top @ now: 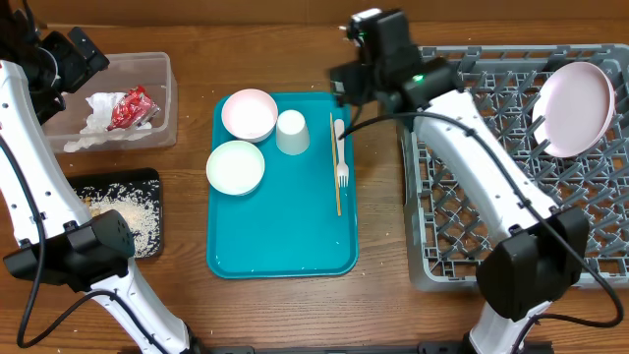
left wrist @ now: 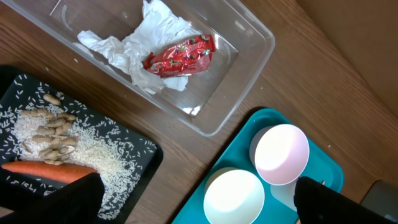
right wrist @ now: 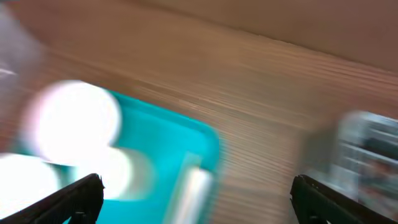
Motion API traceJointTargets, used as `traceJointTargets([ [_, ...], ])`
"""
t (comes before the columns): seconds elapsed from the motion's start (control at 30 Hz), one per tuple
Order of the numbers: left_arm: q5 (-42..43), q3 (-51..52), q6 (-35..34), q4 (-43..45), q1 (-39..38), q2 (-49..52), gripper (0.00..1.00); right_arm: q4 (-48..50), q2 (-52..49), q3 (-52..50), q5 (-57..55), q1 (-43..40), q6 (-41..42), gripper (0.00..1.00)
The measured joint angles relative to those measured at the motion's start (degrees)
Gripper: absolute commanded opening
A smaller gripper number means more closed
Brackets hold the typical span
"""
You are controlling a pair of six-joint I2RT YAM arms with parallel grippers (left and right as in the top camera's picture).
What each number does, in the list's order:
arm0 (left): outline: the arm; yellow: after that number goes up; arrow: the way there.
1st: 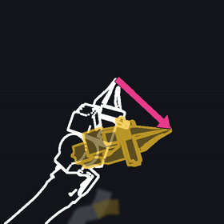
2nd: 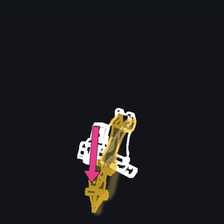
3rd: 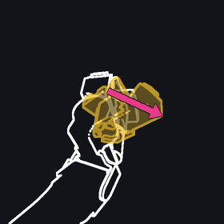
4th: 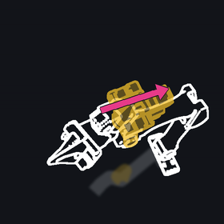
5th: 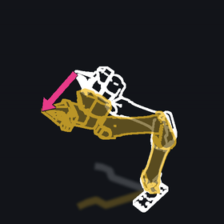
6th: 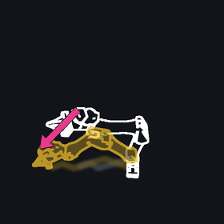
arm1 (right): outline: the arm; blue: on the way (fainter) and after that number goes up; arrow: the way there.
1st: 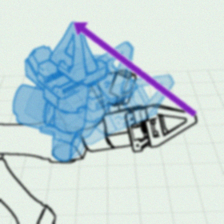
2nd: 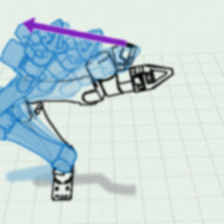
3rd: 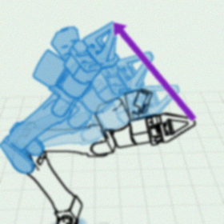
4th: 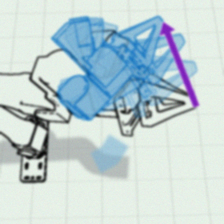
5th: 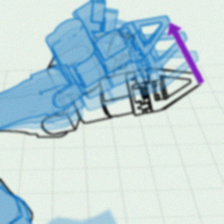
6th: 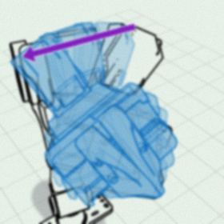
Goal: Sort waste into correct bins and load items into the dishwasher rack
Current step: 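Lift the plate right and stand it upright in the dish rack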
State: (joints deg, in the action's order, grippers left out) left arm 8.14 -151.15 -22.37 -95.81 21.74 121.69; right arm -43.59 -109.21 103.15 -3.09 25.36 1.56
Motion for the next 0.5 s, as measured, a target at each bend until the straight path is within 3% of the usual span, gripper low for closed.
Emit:
traceJointTargets([
  [0.13,0.0,0.0,0.0,0.0,0.0,0.0,1.00,4.5,0.0,-0.3,7.5,1.0,7.3,1.00],
  [0.33,0.0,0.0,0.0,0.0,0.0,0.0,1.00,4.5,-3.2,-0.5,11.1,2.8,9.7,1.00],
  [0.5,0.0,0.0,0.0,0.0,0.0,0.0,1.00,6.8,-12.2,-0.6,11.2,6.9,10.3,1.00],
])
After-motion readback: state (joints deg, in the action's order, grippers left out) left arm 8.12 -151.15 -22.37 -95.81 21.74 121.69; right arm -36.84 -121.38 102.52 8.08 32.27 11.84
